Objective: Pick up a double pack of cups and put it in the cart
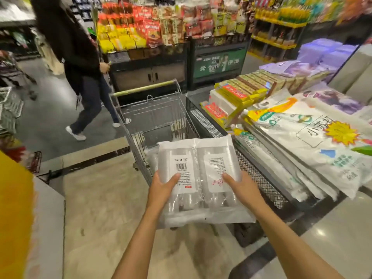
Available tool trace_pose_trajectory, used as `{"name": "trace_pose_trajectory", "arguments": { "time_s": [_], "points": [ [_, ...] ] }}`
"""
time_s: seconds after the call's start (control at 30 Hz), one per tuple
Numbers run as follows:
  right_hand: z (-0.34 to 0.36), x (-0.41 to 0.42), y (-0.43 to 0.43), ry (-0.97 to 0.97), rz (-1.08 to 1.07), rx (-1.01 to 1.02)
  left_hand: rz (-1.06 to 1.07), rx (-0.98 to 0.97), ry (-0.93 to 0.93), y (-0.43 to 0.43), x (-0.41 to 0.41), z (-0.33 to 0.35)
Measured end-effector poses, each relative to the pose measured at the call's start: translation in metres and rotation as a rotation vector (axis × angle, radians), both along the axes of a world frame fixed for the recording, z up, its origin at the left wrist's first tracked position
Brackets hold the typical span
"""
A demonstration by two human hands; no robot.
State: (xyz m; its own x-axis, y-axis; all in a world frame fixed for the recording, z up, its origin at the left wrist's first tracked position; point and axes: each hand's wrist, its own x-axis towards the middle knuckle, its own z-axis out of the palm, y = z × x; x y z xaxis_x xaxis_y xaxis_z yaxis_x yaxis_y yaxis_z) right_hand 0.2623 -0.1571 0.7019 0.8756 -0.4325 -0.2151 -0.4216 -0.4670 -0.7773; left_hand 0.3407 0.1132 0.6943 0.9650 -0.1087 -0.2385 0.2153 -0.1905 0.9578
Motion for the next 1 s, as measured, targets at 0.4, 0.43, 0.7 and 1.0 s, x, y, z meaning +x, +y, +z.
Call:
{"name": "trace_pose_trajectory", "arguments": {
  "time_s": [0.4, 0.43, 0.7, 1.0],
  "points": [
    [-0.101, 0.198, -0.032, 0.191, 0.154, 0.041, 0.274, 0.108, 0.186, -0.034, 0.134, -0.099],
    [-0.110, 0.213, -0.034, 0.201, 0.158, 0.048, 0.299, 0.112, 0.192, -0.039, 0.144, -0.106],
    [-0.204, 0.298, -0.039, 0.344, 0.208, 0.168, 0.404, 0.183, 0.319, -0.056, 0.211, -0.206],
    [-0.352, 0.315, -0.045, 0.449, 0.313, 0.173, 0.503, 0.078, 0.462, -0.059, 0.201, -0.317]
  ]
}}
